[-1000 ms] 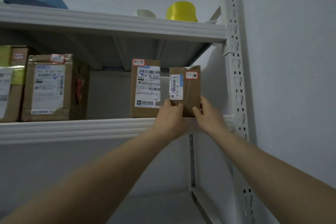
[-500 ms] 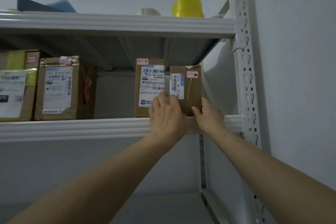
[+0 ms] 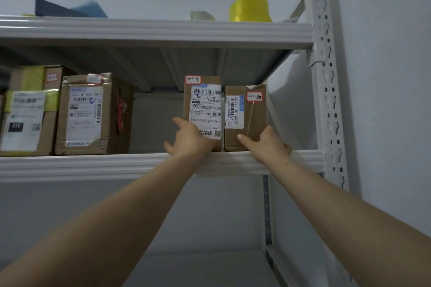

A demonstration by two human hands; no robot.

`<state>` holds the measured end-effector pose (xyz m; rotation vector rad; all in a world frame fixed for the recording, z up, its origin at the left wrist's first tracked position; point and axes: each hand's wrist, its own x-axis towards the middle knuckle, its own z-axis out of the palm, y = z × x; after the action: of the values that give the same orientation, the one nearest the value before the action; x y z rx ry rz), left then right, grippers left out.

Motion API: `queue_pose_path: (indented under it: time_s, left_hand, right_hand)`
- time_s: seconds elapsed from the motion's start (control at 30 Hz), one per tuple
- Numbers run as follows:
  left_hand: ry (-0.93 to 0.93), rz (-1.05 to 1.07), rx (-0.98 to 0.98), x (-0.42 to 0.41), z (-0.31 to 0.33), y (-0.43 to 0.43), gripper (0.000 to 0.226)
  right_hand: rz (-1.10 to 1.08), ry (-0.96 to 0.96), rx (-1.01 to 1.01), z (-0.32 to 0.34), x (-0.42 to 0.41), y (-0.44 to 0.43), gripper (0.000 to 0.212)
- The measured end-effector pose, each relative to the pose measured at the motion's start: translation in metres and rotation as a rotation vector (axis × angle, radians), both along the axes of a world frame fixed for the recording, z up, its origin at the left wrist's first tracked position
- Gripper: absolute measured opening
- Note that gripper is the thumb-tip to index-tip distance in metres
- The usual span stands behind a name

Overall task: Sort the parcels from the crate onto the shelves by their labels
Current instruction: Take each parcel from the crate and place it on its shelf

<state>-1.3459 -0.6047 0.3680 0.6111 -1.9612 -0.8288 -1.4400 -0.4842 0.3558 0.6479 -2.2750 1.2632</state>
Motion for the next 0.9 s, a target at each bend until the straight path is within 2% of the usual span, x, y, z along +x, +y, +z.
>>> queue_pose_path:
  time_s: [0.3,0.53,0.6,0.73,0.9]
  left_hand:
    - [0.013,0.015,-0.005,-0.009,-0.001,-0.017,0.098]
    - [-0.011,0.003,-0.007,-0.003,-0.003,-0.015,0.113]
    - [0.006,0.054,-0.078,0.004,-0.006,-0.008,0.113]
    - [0.067,0.099,-0.375,0.015,-0.020,0.014,0.100]
    - [0.043,-0.037,-0.662,0.016,-0.052,0.047,0.089]
  right_hand:
    - [0.004,-0.037,0.065,0.006,-0.005,-0.011,0.058]
    - [0.020,-0.060,0.042,0.007,-0.007,-0.009,0.066]
    - [0.038,-0.049,0.001,0.006,-0.005,-0.007,0.076]
    - [0.006,0.086,-0.107,-0.006,0.003,0.004,0.086]
    - [-0.204,0.171,-0.058,-0.043,0.030,0.041,0.089]
